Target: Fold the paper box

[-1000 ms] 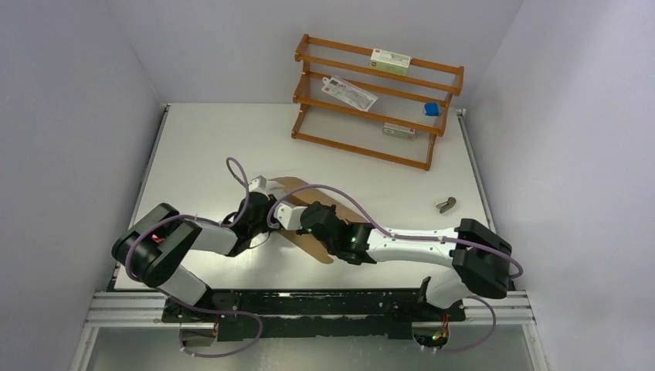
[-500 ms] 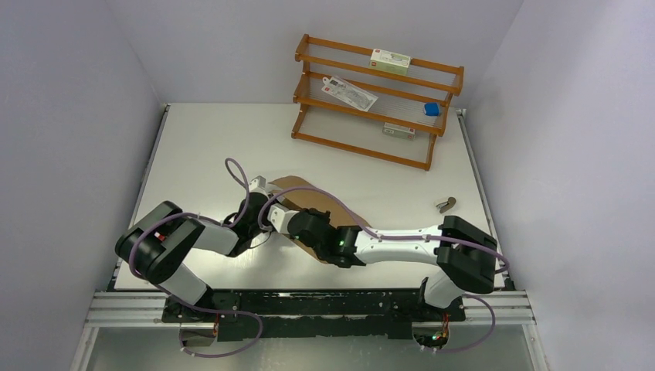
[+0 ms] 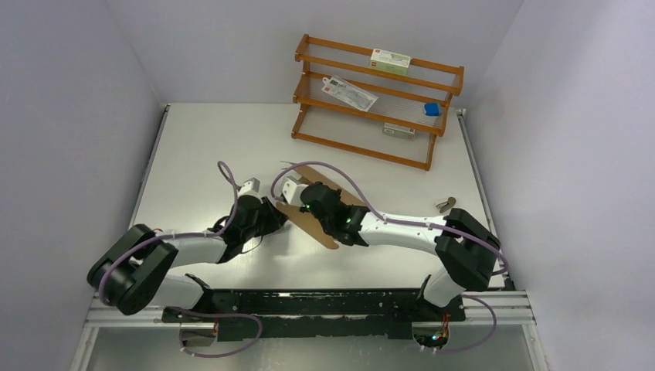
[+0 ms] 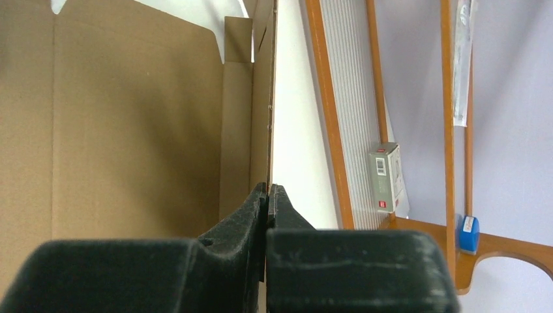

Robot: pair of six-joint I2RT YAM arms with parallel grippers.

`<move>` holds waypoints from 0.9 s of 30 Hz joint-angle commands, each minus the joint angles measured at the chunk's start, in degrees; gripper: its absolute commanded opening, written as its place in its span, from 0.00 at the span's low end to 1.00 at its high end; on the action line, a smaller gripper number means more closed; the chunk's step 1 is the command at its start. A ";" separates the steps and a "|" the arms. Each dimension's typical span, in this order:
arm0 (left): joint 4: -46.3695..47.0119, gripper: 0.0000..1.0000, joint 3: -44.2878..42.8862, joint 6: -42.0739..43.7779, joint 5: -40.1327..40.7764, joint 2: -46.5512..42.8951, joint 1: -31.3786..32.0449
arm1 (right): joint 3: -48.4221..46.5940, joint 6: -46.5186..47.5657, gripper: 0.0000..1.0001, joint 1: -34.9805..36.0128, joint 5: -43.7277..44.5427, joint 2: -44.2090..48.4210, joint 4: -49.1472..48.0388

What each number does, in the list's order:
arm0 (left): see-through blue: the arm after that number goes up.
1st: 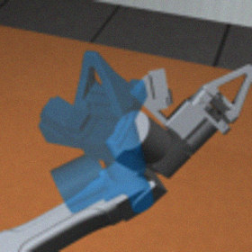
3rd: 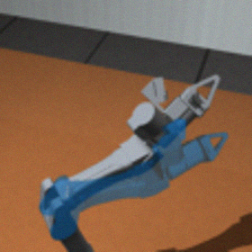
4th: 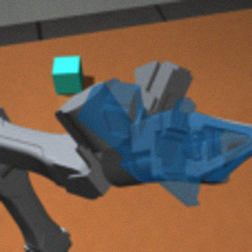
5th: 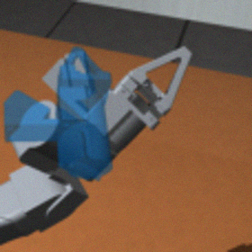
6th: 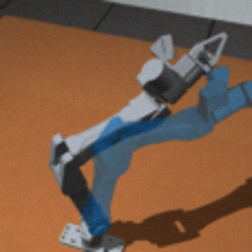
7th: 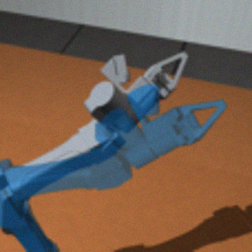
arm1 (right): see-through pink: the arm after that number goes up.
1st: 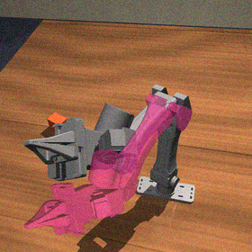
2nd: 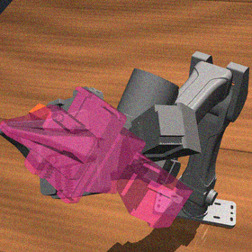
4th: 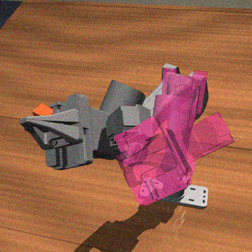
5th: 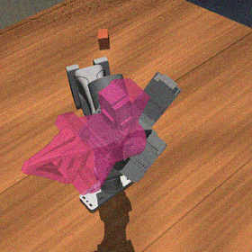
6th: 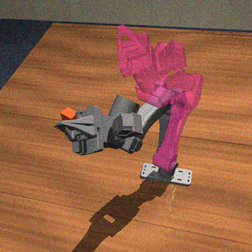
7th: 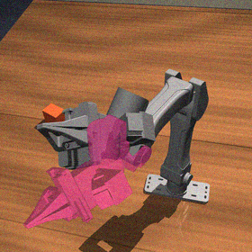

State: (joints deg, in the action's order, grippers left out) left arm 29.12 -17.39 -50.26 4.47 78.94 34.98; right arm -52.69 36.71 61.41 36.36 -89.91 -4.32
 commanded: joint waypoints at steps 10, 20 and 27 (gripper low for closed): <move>-3.41 0.38 -3.65 7.27 -8.73 -6.24 -17.90 | -4.04 1.78 0.00 -11.81 -24.84 3.21 3.53; -4.66 0.40 -11.43 11.69 -13.33 -2.60 -23.32 | -12.11 1.17 0.00 -18.22 -36.05 -1.47 10.90; -4.46 0.39 -13.94 14.28 -15.12 0.74 -25.63 | -10.77 4.94 0.00 -18.40 -33.65 -6.10 6.48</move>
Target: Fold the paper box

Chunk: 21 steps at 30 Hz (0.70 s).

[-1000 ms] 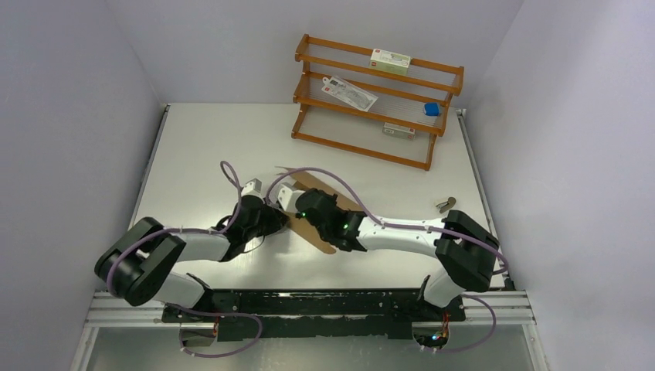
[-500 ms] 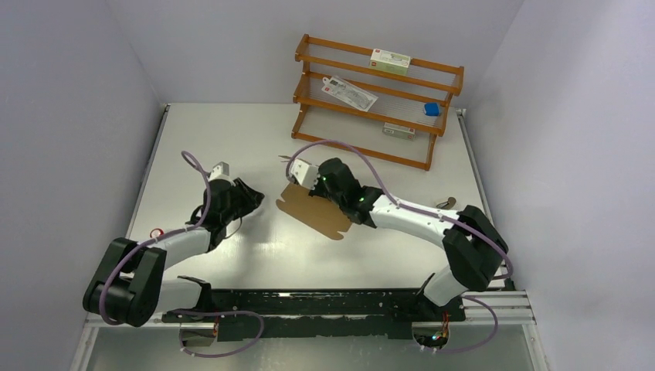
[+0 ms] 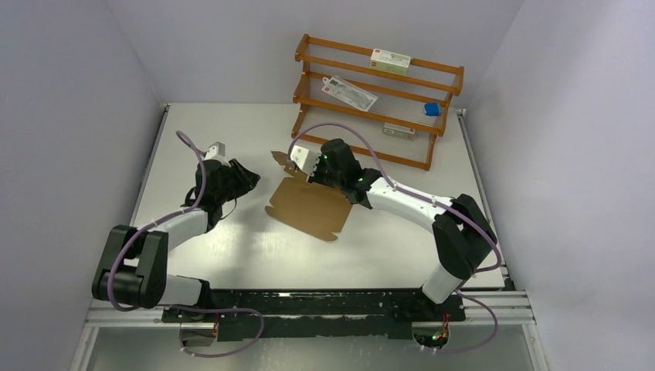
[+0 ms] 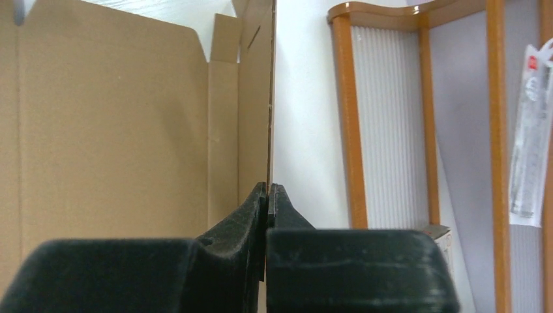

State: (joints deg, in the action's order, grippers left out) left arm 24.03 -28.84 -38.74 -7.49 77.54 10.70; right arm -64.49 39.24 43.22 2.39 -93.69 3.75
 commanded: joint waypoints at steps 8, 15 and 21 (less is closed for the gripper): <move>3.50 0.38 -5.56 3.70 -6.73 7.57 -1.65 | 1.21 6.44 0.00 -0.79 6.12 -7.12 -6.66; 5.58 0.38 -8.37 5.06 -7.71 10.34 -1.65 | 6.51 12.07 0.00 -0.72 7.33 -5.66 -13.43; 10.31 0.35 -10.24 3.23 -10.06 12.76 -1.65 | 12.00 19.82 0.00 -0.74 10.68 -5.71 -22.51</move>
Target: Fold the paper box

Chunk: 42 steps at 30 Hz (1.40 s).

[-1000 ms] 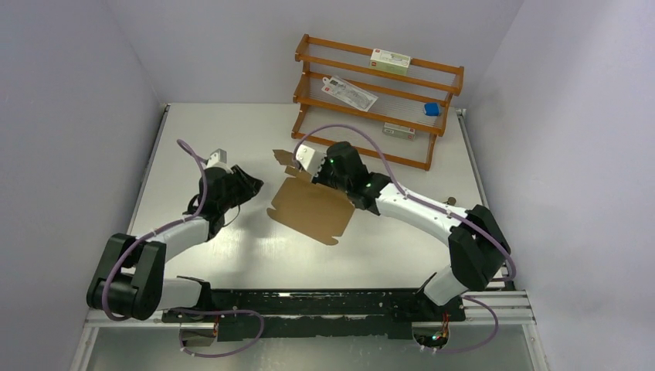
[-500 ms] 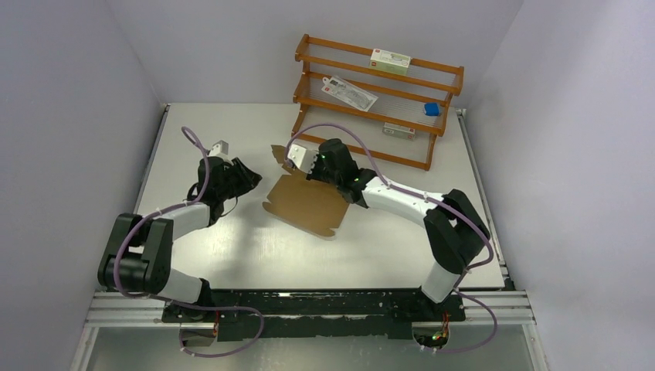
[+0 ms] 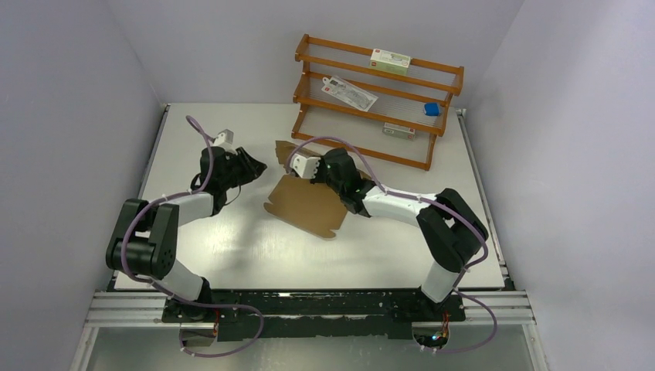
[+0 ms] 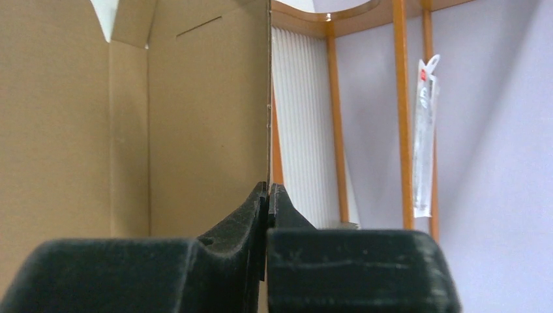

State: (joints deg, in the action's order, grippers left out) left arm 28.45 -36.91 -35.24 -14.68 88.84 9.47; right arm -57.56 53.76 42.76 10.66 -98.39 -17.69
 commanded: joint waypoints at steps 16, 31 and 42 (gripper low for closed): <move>9.59 0.35 -11.31 3.86 2.28 12.18 -3.19 | 9.31 13.69 0.00 -0.25 -4.07 -0.96 -5.11; 13.62 0.34 -22.99 4.40 -13.21 27.32 -0.91 | 8.88 15.58 0.00 -0.22 -5.37 -1.77 -5.66; 21.95 0.28 -16.46 3.43 -20.96 23.63 0.28 | 8.76 17.30 0.00 -0.14 -4.68 -2.48 -6.49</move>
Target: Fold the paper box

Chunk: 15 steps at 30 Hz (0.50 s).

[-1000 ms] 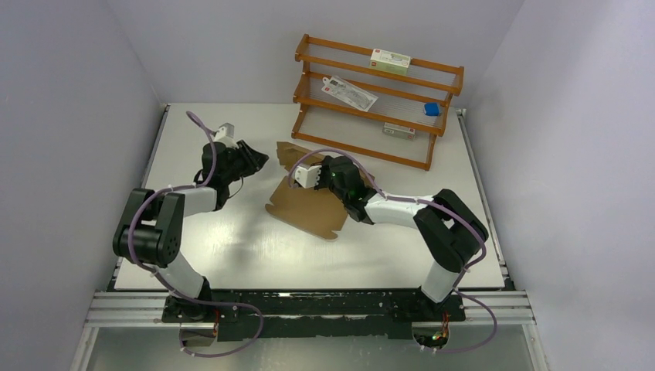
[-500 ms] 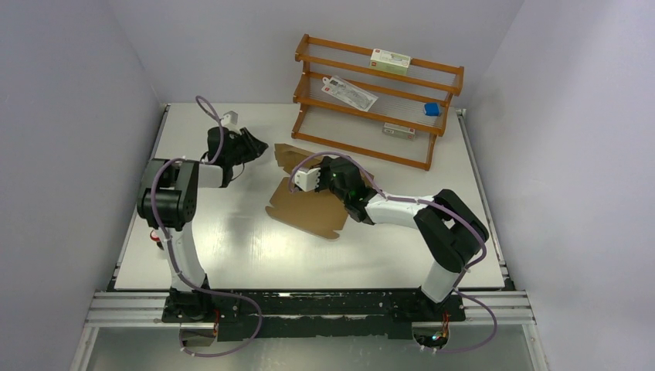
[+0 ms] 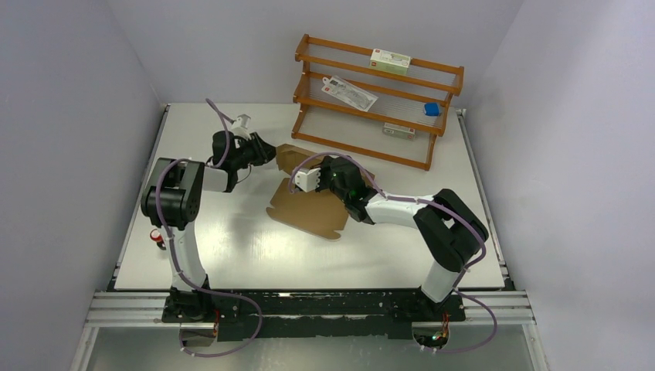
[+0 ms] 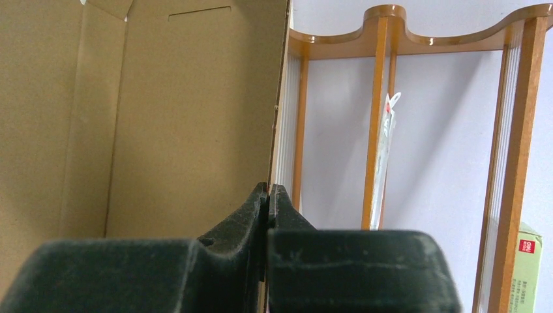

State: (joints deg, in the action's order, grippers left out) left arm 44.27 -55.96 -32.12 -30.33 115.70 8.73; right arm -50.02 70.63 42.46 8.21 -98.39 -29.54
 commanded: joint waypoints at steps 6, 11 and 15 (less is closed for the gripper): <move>8.42 0.27 6.35 -0.78 -6.22 -4.85 1.20 | 1.42 1.46 0.00 0.70 -0.94 -3.63 3.48; 6.98 0.27 6.90 -1.27 -6.83 -7.17 1.20 | 2.23 2.00 0.00 1.02 -0.74 -3.67 1.53; 5.66 0.27 5.93 -2.13 -9.21 -8.33 1.20 | 2.16 3.15 0.00 1.11 -0.49 -4.02 0.68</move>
State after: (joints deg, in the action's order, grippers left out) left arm 48.05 -49.21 -32.99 -33.67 110.61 9.17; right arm -49.69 72.93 42.83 9.34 -99.90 -32.58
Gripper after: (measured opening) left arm 0.267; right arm 0.032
